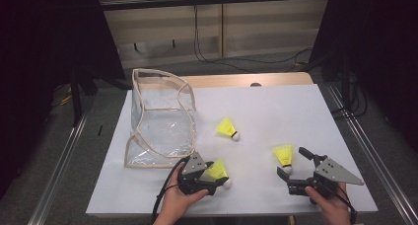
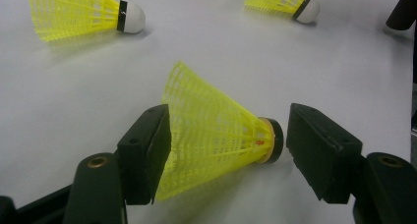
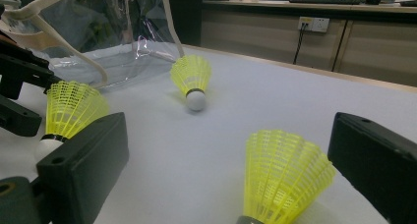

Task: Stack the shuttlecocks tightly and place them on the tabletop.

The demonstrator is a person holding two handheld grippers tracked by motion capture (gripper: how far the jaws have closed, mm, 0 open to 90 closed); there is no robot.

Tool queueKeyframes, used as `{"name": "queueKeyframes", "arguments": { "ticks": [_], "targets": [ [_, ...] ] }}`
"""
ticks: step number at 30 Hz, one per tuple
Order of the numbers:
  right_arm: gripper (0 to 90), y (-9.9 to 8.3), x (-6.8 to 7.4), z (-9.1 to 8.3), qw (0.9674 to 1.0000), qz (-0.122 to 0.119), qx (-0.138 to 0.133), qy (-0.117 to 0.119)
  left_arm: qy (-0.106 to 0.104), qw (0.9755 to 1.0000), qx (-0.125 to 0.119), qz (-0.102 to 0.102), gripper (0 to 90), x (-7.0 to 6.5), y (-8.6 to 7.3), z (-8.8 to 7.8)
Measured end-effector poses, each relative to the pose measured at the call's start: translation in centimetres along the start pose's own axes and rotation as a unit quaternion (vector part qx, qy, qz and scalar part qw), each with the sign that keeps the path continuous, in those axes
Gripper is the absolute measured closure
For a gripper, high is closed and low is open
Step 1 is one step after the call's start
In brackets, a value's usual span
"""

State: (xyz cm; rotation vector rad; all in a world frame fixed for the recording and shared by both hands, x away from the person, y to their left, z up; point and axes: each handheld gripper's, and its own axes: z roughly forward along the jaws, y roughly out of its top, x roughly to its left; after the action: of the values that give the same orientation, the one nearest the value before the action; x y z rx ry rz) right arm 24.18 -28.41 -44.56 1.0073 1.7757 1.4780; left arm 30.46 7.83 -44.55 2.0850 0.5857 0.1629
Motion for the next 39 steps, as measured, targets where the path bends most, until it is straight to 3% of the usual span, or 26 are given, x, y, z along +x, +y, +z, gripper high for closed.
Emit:
{"name": "queueKeyframes", "arguments": {
  "ticks": [10,15,19,27,28,30,33,39],
  "targets": [
    [2.0,-0.1,-0.1,0.0,1.0,0.002,-0.002,0.004,-0.01,0.9999,0.008,0.008,46.1,-0.1,-0.1,0.3],
    [2.0,-0.1,-0.2,-0.1,1.0,0.004,-0.002,0.0,-0.023,0.9996,0.008,-0.012,55.8,-0.3,-0.1,0.3],
    [2.0,-0.1,-0.2,-0.2,1.0,0.003,-0.002,-0.001,-0.034,0.9991,0.019,-0.015,62.9,-0.3,0.1,0.1],
    [2.1,-0.1,-0.2,-0.4,1.0,0.002,-0.004,-0.001,-0.061,0.9975,0.008,-0.036,75.9,-0.8,0.5,0.2],
    [2.1,-0.1,-0.2,-0.4,1.0,0.001,-0.002,-0.001,-0.059,0.9978,0.016,-0.026,76.8,-0.7,0.6,0.1],
    [2.1,-0.1,-0.2,-0.4,1.0,0.002,-0.003,0.0,-0.062,0.9973,0.012,-0.036,78.4,-0.9,0.8,0.1],
    [2.1,-0.1,-0.2,-0.5,1.0,0.005,-0.003,-0.006,-0.067,0.9972,0.014,-0.028,80.8,-0.9,1.1,0.1],
    [2.1,-0.1,-0.3,-0.5,1.0,0.003,-0.003,-0.004,-0.063,0.9971,0.002,-0.043,85.1,-1.2,1.8,0.0]
  ]
}}
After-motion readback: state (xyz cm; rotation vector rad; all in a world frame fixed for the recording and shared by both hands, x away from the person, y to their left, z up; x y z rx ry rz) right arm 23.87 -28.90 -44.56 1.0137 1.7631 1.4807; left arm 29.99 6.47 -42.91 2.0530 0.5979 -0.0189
